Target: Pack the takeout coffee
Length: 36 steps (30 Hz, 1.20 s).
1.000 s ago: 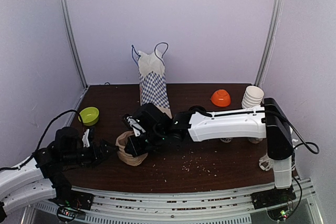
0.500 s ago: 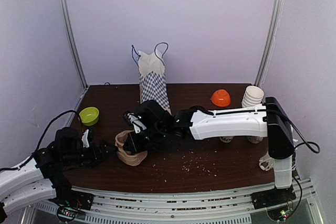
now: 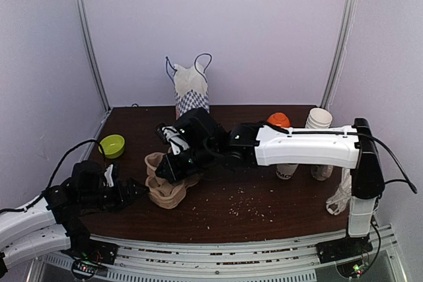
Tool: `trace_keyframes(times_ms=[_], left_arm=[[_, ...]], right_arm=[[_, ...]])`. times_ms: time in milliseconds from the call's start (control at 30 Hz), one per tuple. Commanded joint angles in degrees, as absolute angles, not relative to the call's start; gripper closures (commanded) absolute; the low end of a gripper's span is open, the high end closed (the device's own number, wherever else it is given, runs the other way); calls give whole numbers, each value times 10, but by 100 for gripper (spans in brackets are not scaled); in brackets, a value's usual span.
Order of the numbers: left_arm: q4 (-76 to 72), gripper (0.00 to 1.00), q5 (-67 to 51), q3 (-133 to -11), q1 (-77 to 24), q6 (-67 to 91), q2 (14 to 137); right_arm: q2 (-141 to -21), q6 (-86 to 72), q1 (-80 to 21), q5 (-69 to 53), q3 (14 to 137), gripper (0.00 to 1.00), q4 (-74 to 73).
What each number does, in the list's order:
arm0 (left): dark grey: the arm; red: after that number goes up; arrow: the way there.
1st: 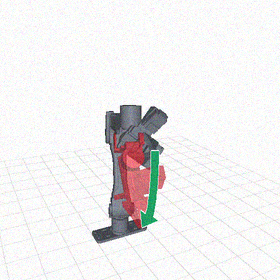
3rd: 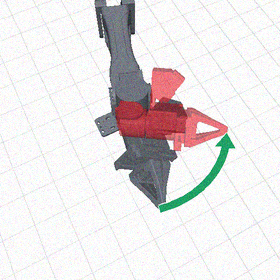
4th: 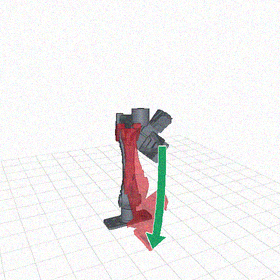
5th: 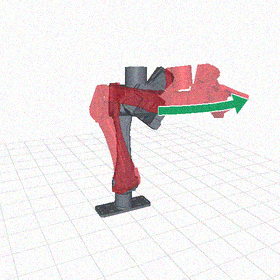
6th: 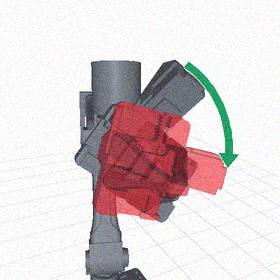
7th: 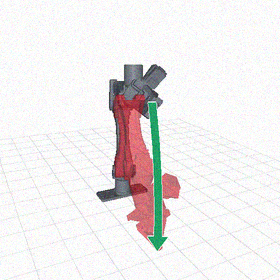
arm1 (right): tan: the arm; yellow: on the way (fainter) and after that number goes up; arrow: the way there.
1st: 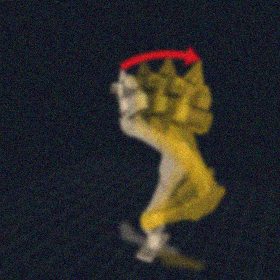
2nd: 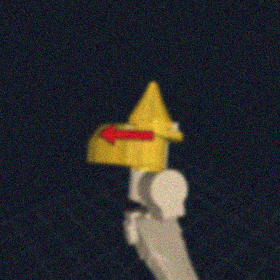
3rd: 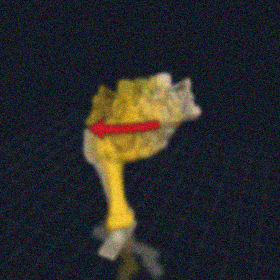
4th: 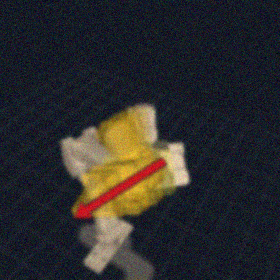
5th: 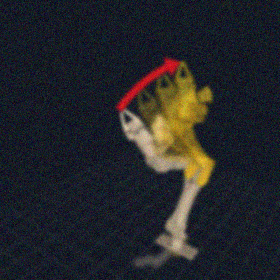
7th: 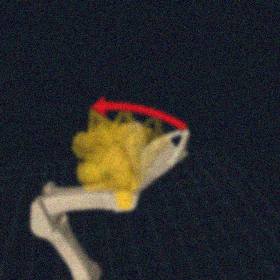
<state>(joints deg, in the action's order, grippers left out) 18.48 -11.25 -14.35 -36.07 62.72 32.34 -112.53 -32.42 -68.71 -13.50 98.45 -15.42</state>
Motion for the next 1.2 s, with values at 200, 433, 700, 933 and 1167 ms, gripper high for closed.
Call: trace_keyframes(times_ms=[200,433,700,933,1167], left_arm=[[205,3,-94,-153,-363,614,315],[265,2,-65,-225,-363,581,312],[370,2,-6,-380,-363,480,354],[378,6,12,-473,-404,449,443],[398,8,120,-575,-530,402,607]], right_arm=[[-1072,-262,-687,-95,1044,100,-225],[-1015,-225,-687,-26,1059,100,-297],[-903,-219,-687,74,939,100,-332],[-802,-264,-687,116,724,100,-251],[-761,-278,-687,112,639,100,-202]])
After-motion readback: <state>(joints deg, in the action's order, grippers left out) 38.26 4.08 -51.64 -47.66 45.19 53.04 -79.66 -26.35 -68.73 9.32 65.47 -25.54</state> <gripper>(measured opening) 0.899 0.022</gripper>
